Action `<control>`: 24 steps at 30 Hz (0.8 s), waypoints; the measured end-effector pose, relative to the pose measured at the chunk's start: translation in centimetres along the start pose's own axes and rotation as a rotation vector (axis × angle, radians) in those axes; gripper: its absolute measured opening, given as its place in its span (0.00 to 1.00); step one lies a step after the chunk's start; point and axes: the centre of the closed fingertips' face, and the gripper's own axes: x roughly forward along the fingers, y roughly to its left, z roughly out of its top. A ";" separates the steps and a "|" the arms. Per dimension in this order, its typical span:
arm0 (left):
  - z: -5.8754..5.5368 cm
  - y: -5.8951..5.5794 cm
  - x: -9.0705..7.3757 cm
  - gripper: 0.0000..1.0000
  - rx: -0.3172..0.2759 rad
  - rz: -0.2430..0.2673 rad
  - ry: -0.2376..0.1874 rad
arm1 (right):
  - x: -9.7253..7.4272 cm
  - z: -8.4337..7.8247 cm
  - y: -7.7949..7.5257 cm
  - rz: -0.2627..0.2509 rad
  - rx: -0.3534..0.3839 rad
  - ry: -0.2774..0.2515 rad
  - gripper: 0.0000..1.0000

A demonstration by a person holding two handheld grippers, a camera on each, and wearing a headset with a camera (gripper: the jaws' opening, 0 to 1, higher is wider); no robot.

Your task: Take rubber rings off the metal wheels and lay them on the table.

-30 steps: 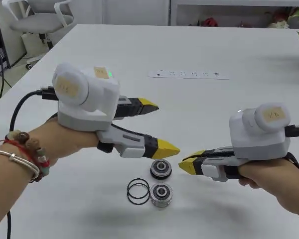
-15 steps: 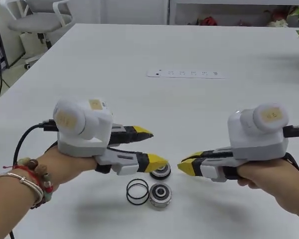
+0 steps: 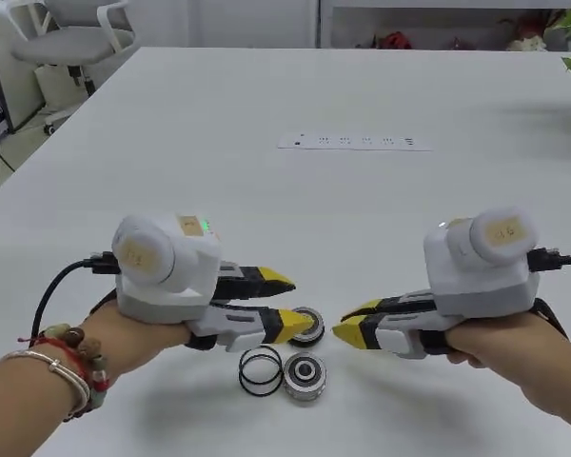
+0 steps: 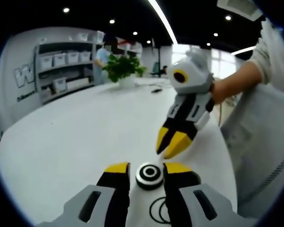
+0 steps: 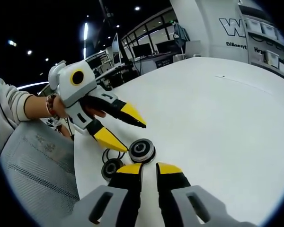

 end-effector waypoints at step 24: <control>-1.5 -0.5 0.6 0.14 0.004 0.000 0.059 | 0.7 -0.7 0.7 0.016 -0.047 0.027 0.12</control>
